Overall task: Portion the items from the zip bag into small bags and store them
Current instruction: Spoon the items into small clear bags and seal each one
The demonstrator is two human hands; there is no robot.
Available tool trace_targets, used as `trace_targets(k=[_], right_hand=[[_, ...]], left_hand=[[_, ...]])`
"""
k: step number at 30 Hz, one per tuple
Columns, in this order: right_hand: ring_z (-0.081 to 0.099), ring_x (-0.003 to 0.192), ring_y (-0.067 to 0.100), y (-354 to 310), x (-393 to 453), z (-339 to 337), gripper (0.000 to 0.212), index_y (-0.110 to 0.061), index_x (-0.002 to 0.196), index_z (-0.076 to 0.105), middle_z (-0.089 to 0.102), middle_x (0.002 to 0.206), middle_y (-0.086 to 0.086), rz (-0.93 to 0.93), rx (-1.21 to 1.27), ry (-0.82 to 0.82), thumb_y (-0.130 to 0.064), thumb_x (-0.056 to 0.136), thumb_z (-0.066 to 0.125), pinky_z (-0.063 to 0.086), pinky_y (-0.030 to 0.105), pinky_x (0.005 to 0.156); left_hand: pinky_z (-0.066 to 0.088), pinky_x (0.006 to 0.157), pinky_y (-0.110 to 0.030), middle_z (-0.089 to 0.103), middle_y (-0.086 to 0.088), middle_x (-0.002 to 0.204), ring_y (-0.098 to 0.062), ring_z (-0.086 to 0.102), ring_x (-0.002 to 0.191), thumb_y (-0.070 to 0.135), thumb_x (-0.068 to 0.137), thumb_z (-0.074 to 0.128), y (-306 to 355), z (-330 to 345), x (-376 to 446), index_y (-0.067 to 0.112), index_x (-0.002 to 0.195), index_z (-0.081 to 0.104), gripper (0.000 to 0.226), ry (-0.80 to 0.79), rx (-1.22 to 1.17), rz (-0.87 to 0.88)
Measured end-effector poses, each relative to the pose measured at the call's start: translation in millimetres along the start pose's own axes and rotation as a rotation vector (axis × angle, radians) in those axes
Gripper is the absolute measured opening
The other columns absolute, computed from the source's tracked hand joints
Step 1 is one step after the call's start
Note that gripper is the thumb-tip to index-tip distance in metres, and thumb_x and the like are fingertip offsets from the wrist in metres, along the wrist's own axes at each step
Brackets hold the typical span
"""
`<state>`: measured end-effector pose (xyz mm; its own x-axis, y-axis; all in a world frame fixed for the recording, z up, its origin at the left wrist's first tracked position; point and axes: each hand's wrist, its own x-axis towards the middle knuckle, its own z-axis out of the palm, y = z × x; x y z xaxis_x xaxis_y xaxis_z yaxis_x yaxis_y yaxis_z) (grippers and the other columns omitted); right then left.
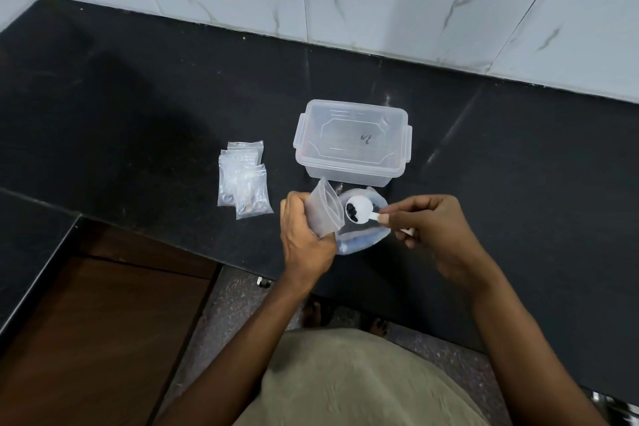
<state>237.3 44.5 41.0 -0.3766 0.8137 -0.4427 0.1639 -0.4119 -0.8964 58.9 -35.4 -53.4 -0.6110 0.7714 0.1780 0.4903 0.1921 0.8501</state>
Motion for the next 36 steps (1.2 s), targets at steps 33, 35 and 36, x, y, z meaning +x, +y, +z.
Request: trace_targets(k=[33, 35, 36], right_hand=[[0.053, 0.063, 0.02, -0.9, -19.9, 40.5, 0.012, -0.001, 0.075, 0.075, 0.06, 0.073, 0.009, -1.169, -0.921, 0.281, -0.001, 0.087, 0.073, 0.045, 0.037, 0.05], [0.053, 0.062, 0.019, 1.1, -17.2, 39.0, 0.014, 0.0, 0.074, 0.075, 0.06, 0.072, 0.01, -1.197, -0.907, 0.291, -0.001, 0.088, 0.073, 0.045, 0.037, 0.049], [0.053, 0.062, 0.019, 2.2, -15.6, 38.2, 0.014, 0.0, 0.074, 0.075, 0.06, 0.072, 0.01, -1.204, -0.907, 0.288, -0.001, 0.088, 0.073, 0.045, 0.037, 0.05]], left_hand=[[0.049, 0.063, -0.031, 0.058, 0.004, 0.084, -0.016, 0.058, 0.073, 0.035, 0.068, 0.071, 50.7, 2.9, 12.3, 0.038, 0.104, 0.04, 0.047, 0.037, -0.234, 0.064], [0.051, 0.061, -0.035, 0.06, 0.0, 0.084, -0.019, 0.06, 0.073, 0.031, 0.067, 0.075, 48.5, 3.7, 13.6, 0.036, 0.103, 0.041, 0.05, 0.025, -0.239, 0.055], [0.052, 0.061, -0.036, 0.061, -0.001, 0.084, -0.021, 0.061, 0.073, 0.029, 0.067, 0.077, 48.2, 3.7, 14.1, 0.037, 0.104, 0.041, 0.052, 0.017, -0.239, 0.052]])
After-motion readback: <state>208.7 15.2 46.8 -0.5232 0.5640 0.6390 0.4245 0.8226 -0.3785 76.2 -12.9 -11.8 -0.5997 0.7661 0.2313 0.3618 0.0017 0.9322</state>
